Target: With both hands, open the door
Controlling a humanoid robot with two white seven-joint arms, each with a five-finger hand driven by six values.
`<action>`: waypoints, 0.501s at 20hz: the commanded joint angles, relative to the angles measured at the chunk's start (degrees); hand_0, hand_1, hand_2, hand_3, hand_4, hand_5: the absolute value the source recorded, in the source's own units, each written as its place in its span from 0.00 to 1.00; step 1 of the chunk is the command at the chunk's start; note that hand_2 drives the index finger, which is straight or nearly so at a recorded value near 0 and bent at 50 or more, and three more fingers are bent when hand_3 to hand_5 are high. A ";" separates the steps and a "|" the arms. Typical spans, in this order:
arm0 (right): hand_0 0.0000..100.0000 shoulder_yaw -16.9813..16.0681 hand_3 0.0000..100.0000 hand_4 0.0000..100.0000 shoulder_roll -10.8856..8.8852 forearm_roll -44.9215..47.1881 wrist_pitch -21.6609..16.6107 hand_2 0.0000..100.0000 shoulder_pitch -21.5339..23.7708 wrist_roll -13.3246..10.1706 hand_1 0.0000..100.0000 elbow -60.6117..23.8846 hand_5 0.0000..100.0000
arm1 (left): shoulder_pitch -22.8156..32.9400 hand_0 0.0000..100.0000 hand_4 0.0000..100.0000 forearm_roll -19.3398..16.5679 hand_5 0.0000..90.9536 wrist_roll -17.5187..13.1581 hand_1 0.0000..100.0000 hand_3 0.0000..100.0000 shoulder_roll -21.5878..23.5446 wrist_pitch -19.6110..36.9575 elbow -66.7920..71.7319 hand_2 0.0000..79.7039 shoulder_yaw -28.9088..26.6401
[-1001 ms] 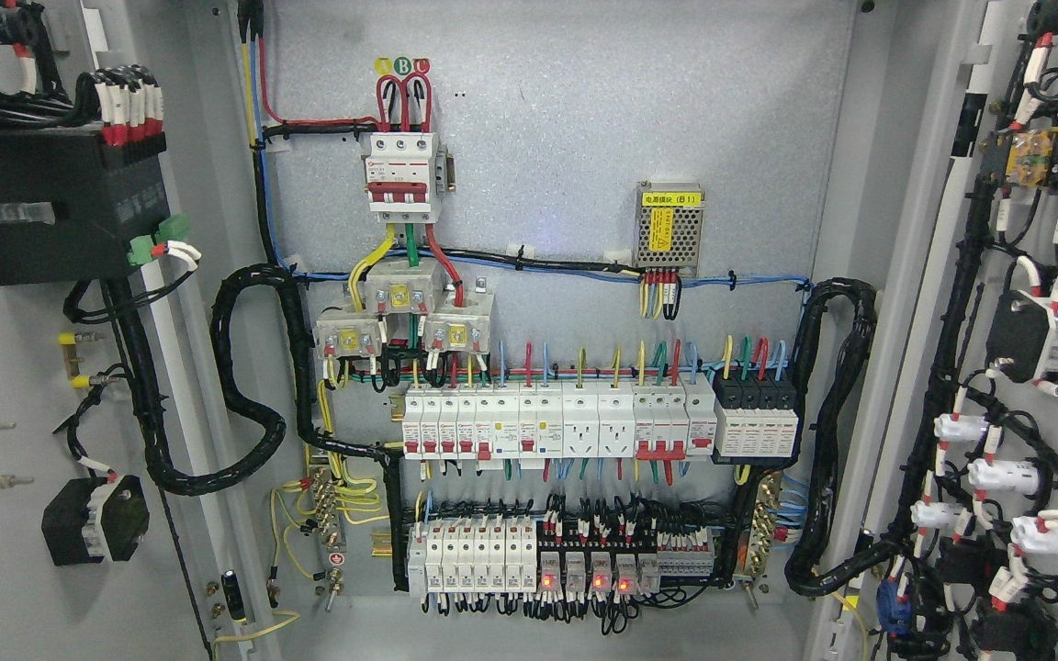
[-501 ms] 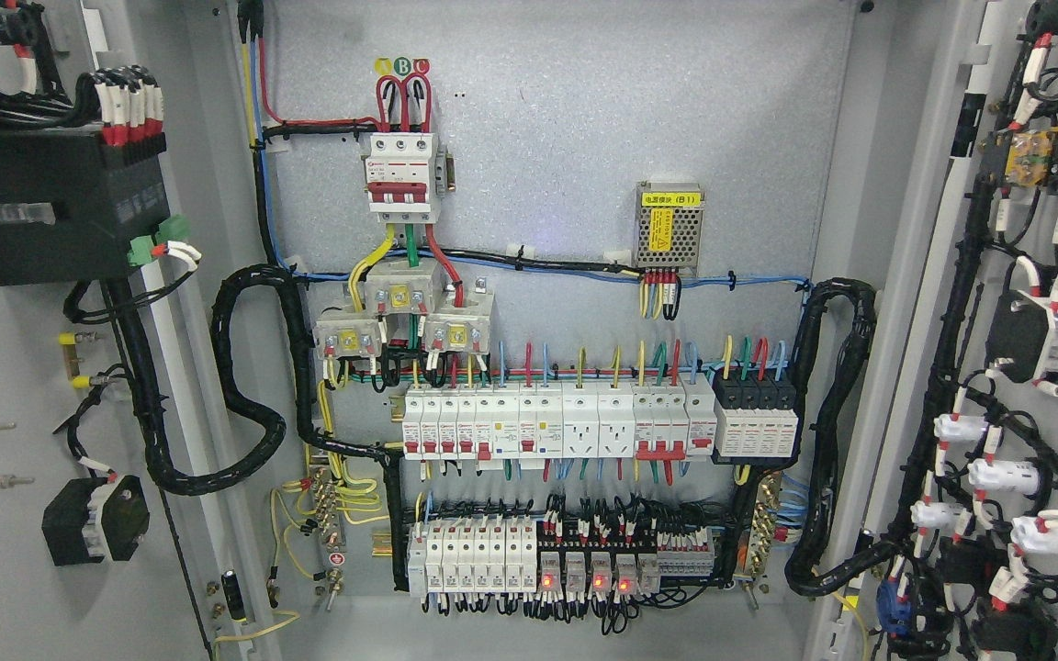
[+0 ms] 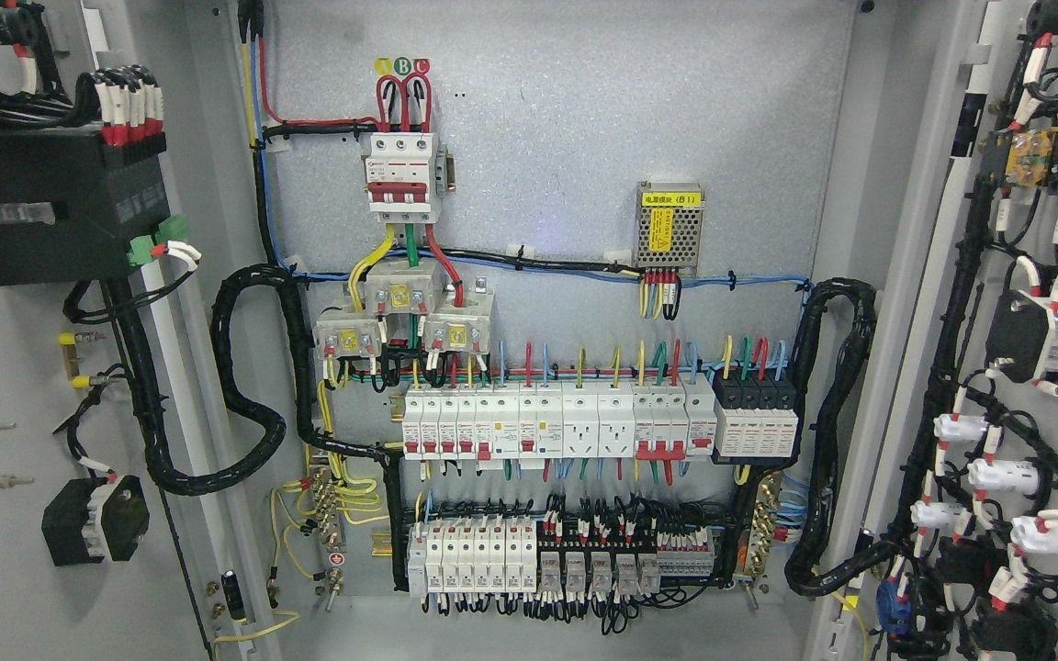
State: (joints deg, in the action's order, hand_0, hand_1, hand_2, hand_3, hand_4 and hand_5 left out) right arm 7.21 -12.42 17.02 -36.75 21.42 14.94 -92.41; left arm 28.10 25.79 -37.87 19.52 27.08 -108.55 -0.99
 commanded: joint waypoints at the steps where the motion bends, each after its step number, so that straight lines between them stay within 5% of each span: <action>1: 0.22 -1.49 0.00 0.00 0.73 0.03 -2.44 0.00 2.39 0.09 0.00 1.80 0.00 | 1.78 0.29 0.03 1.63 0.00 0.17 0.00 0.03 -4.57 -0.63 -3.86 0.03 -6.47; 10: 0.22 -3.34 0.00 0.00 0.73 0.55 -2.63 0.00 2.31 0.00 0.00 2.06 0.00 | 2.22 0.29 0.03 4.17 0.00 -0.10 0.00 0.03 -4.57 -3.34 -3.07 0.03 -14.39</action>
State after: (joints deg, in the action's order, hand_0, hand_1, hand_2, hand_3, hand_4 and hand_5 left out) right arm 5.67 -11.98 17.20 -40.25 23.53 15.04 -91.17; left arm 29.90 27.65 -37.70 16.80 25.35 -110.65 -7.49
